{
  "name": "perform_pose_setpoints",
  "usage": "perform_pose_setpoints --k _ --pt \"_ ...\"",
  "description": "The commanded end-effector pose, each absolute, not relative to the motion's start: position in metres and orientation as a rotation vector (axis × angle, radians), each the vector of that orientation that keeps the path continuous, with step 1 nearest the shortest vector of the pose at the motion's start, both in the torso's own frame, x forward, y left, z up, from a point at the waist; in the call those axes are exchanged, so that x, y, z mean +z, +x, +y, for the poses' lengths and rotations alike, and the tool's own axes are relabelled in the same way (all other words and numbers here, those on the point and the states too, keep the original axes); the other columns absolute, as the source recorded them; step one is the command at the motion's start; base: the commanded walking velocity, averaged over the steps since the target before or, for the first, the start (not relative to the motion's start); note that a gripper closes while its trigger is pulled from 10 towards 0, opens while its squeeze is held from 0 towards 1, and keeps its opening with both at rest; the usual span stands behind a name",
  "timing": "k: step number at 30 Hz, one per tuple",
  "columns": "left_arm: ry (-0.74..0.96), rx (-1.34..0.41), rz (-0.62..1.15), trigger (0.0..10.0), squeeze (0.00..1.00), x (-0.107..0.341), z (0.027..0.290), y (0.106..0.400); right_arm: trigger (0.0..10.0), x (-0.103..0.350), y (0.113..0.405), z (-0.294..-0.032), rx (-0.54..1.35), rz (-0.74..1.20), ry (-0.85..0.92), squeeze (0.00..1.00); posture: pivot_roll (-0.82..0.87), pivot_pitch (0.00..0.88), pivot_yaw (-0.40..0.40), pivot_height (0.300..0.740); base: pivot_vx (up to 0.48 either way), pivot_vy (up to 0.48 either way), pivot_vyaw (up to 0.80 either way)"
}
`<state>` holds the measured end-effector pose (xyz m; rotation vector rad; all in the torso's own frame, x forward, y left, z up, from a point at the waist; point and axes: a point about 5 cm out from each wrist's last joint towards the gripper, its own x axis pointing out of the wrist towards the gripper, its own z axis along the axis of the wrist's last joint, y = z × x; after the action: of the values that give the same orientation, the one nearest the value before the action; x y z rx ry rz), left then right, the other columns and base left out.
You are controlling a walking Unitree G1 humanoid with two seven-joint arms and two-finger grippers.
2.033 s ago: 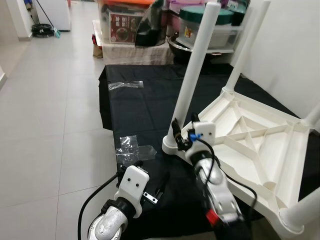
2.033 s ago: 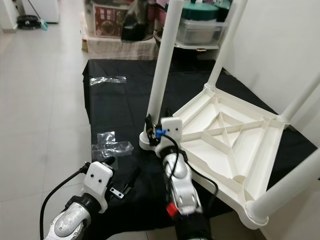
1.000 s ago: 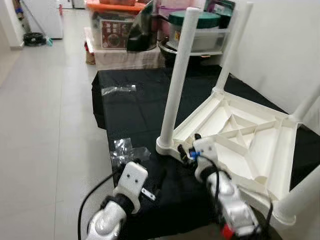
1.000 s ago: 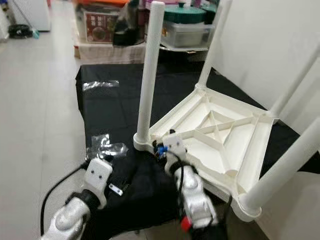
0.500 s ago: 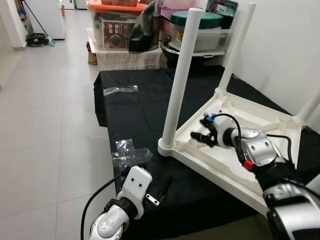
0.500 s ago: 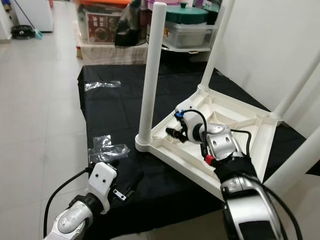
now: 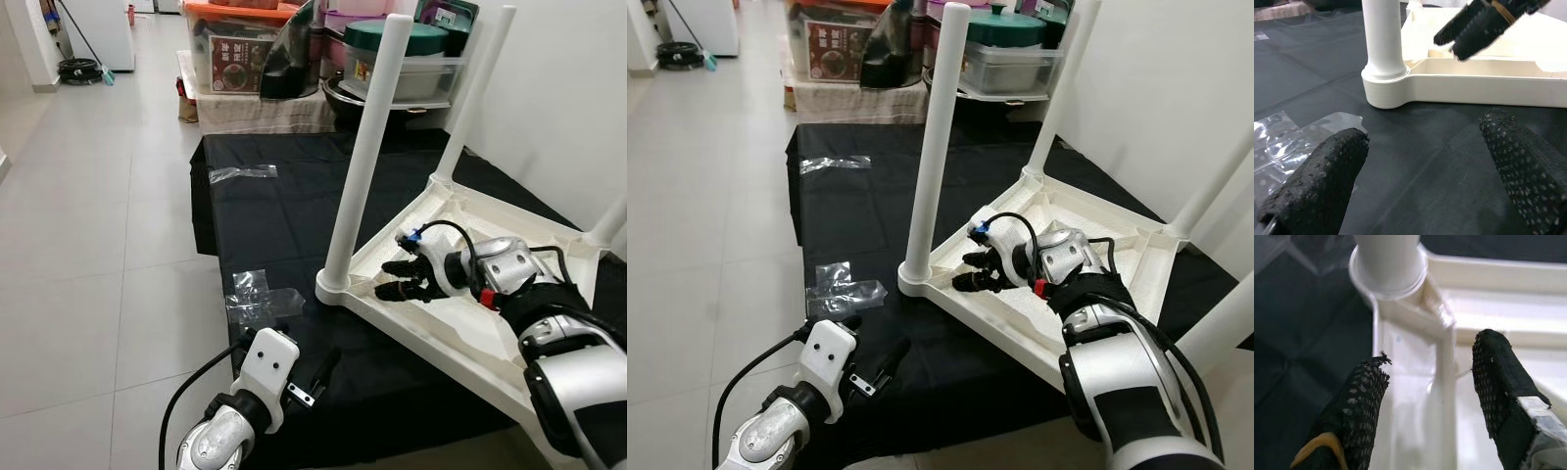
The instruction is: Building children table
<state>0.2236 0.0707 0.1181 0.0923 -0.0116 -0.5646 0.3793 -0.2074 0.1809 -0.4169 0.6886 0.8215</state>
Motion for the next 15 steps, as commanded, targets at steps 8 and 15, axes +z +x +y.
perform_pose_setpoints --k 8,15 --pt "0.095 -0.574 0.011 10.0 0.0 0.114 0.068 0.221 10.0 0.171 0.375 -0.205 0.875 0.767 -0.409 0.0 0.05 0.039 -0.125 0.74 0.0 0.0 0.0" --pt "0.094 -0.577 0.013 10.0 0.0 0.114 0.067 0.221 10.0 0.158 0.37 -0.201 0.906 0.821 -0.394 0.0 0.05 0.031 -0.125 0.74 0.0 0.0 0.0"
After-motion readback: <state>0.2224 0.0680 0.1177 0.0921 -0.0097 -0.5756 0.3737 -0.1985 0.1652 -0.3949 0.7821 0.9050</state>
